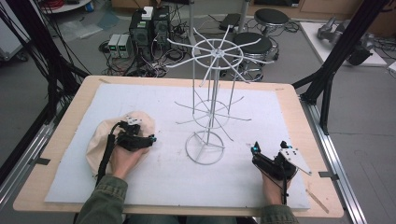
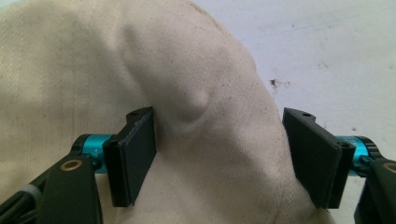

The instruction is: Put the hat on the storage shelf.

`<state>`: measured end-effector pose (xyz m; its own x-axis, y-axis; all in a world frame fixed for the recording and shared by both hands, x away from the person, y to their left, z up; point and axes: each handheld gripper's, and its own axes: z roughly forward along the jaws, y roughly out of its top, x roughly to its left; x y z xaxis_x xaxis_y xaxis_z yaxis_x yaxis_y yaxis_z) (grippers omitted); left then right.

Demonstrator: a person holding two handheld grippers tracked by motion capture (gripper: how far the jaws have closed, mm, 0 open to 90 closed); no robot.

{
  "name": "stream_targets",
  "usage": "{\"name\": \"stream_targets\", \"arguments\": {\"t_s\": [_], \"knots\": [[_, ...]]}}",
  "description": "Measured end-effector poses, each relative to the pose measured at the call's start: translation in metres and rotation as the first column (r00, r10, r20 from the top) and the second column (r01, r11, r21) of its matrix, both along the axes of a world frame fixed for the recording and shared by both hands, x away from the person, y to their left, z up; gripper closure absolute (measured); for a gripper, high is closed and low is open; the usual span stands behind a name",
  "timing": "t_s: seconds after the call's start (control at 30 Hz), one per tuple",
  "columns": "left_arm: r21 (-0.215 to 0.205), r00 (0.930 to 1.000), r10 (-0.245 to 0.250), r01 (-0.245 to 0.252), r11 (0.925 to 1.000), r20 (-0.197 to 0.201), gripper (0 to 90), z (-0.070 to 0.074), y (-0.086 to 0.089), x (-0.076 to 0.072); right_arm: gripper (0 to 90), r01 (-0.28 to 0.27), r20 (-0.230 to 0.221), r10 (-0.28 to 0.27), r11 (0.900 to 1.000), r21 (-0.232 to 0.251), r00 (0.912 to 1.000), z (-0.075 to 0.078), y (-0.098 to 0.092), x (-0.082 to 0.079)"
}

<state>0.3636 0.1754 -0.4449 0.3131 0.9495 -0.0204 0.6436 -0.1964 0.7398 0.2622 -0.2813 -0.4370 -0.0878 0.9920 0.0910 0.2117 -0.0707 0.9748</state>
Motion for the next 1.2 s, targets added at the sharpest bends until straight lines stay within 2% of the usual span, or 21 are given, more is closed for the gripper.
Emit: {"name": "stream_targets", "arguments": {"t_s": [0.07,0.17,0.4,0.53,0.57,0.6,0.67,0.83,1.0,1.1,1.13,1.17,1.2], "knots": [[-0.013,1.0,0.009,-0.009,0.9999,-0.001,32.0,0.0,0.001,0.0,2.1,0.0,0.001,0.0,1.0,-0.001,1.0,0.0,0.0,0.0],[-0.018,1.0,-0.003,0.003,0.9998,0.002,36.9,0.001,0.002,0.0,2.1,0.002,0.003,-0.002,1.0,0.001,1.0,0.0,0.001,0.001],[-0.025,0.9988,-0.043,0.044,0.9987,0.026,58.3,0.001,0.0,-0.004,2.1,-0.003,-0.001,0.003,1.0,0.002,1.0,0.0,0.001,0.001],[-0.051,0.998,-0.056,0.058,0.997,0.029,69.5,0.001,0.002,-0.005,2.2,-0.002,-0.006,0.002,1.0,0.008,1.0,0.0,0.001,0.001],[-0.087,0.9976,-0.063,0.066,0.994,0.028,72.3,0.002,0.005,-0.005,2.1,-0.004,-0.005,0.004,1.0,0.005,1.0,0.0,0.001,0.001],[-0.099,0.9971,-0.068,0.071,0.9926,0.034,74.4,0.003,0.006,-0.005,2.1,-0.005,-0.007,0.005,1.0,0.007,1.0,0.0,0.001,0.001],[-0.101,0.9959,-0.08,0.084,0.9913,0.042,78.1,0.003,0.007,-0.006,2.1,-0.004,-0.007,0.004,1.0,0.009,1.0,0.0,0.001,0.001],[-0.107,0.9918,-0.115,0.12,0.987,0.057,80.2,0.004,0.008,-0.01,2.1,-0.002,-0.008,0.002,1.0,0.005,1.0,0.0,0.001,0.001],[-0.133,0.9916,-0.11,0.118,0.984,0.069,80.1,0.006,0.011,-0.011,2.1,-0.002,-0.007,0.002,1.0,0.006,1.0,0.0,0.001,0.001],[-0.18,0.986,-0.12,0.14,0.9738,0.116,80.1,0.015,0.017,-0.016,2.1,-0.004,-0.006,0.004,1.0,0.006,1.0,0.0,0.0,0.001],[-0.18,0.986,-0.12,0.14,0.9738,0.116,80.0,0.015,0.017,-0.016,2.1,-0.002,-0.005,0.002,1.0,0.007,1.0,0.0,0.001,0.001],[-0.21,0.9805,-0.122,0.153,0.9655,0.154,80.0,0.021,0.02,-0.02,2.1,-0.003,-0.007,0.003,1.0,0.007,1.0,0.0,0.001,0.001],[-0.222,0.9774,-0.121,0.159,0.9622,0.174,80.0,0.024,0.022,-0.022,2.2,-0.002,-0.008,0.002,1.0,0.007,1.0,0.0,0.001,0.001]]}}
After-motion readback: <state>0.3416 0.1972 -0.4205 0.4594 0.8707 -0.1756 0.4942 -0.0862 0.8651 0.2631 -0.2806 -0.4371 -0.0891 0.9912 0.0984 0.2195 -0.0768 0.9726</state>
